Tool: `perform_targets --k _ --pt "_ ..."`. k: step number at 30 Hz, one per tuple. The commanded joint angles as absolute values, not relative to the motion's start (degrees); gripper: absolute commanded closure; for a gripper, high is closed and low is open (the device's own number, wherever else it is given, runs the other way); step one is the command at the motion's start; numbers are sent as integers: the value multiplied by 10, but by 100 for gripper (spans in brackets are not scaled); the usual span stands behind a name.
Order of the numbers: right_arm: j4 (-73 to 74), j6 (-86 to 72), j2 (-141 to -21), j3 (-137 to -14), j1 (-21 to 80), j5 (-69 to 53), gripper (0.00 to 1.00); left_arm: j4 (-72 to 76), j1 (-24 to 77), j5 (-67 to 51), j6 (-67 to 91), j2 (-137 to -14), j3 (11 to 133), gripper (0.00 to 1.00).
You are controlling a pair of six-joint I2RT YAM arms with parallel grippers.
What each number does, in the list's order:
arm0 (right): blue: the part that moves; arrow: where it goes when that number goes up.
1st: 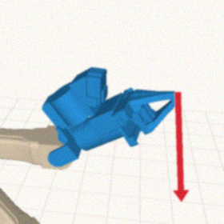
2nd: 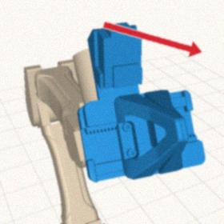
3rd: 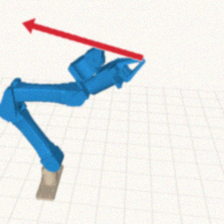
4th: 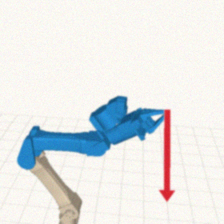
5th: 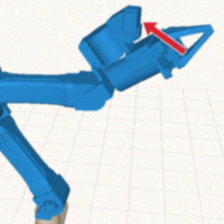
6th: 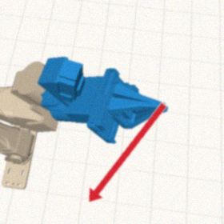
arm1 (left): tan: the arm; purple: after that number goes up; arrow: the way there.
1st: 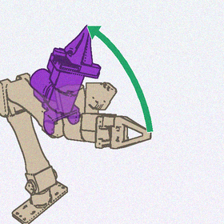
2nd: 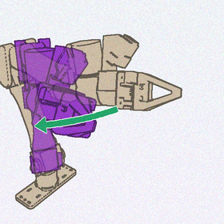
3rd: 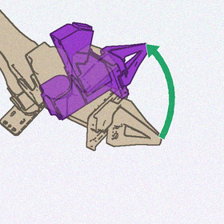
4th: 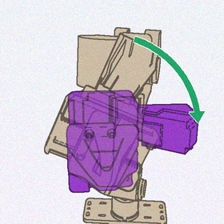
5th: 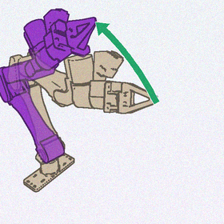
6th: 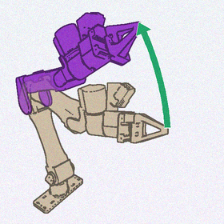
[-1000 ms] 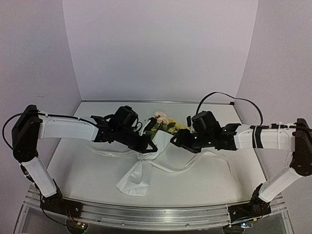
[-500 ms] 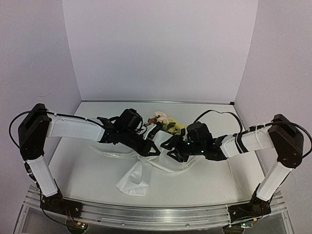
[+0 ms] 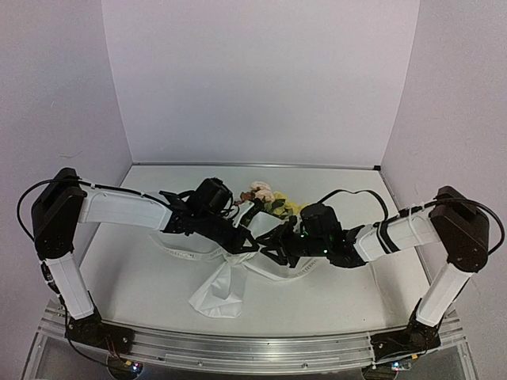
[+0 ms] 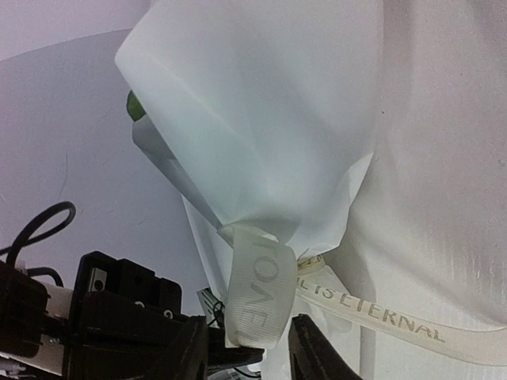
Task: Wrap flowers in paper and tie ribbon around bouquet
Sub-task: Pass from the left arm to the right, then place the left side of the half-tied ribbon on the folded bouquet.
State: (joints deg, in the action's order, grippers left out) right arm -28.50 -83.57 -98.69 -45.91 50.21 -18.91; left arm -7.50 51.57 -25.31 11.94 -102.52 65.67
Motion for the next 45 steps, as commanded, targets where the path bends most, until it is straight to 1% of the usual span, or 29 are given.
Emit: perform_targets --k 1,4,5,8,9,10,12,13,15,18,21,25,28,32,38,42,45 --pt "-305 -840 -996 -456 504 -188 76 -54 517 -246 110 -1024 677 100" --pt "-296 -832 -1000 -463 505 -192 86 -51 516 -246 110 -1016 670 100" --pt "-291 -829 -1002 -466 505 -193 88 -49 516 -246 110 -1013 667 100" --pt "-272 -817 -1004 -479 505 -196 85 -46 517 -245 109 -1005 658 100" --pt "-265 -812 -1004 -482 505 -195 86 -47 516 -245 110 -1003 657 100" --pt "-257 -807 -1002 -485 505 -194 91 -47 516 -243 111 -1000 654 99" --pt "-233 -792 -998 -490 505 -191 99 -48 515 -235 119 -988 648 90" --pt "-221 -784 -996 -494 505 -191 100 -46 514 -234 124 -979 644 87" --pt "-200 -768 -993 -503 505 -190 100 -42 512 -232 133 -960 633 81" --pt "-171 -741 -991 -518 505 -192 100 -42 506 -229 144 -932 623 78" --pt "-142 -705 -988 -536 508 -197 100 -40 497 -231 158 -898 604 68" --pt "-111 -642 -971 -556 520 -198 100 -8 445 -266 201 -867 573 61" --pt "-65 -576 -954 -583 538 -193 100 -26 421 -292 206 -896 601 60" --pt "-23 -513 -947 -608 554 -191 100 -51 417 -317 210 -944 644 58" --pt "24 -452 -923 -608 561 -162 100 -48 419 -342 229 -964 631 61" --pt "55 -417 -920 -625 564 -167 100 -53 430 -341 234 -968 620 64" --pt "80 -410 -926 -635 568 -153 100 -59 438 -344 235 -975 616 72"
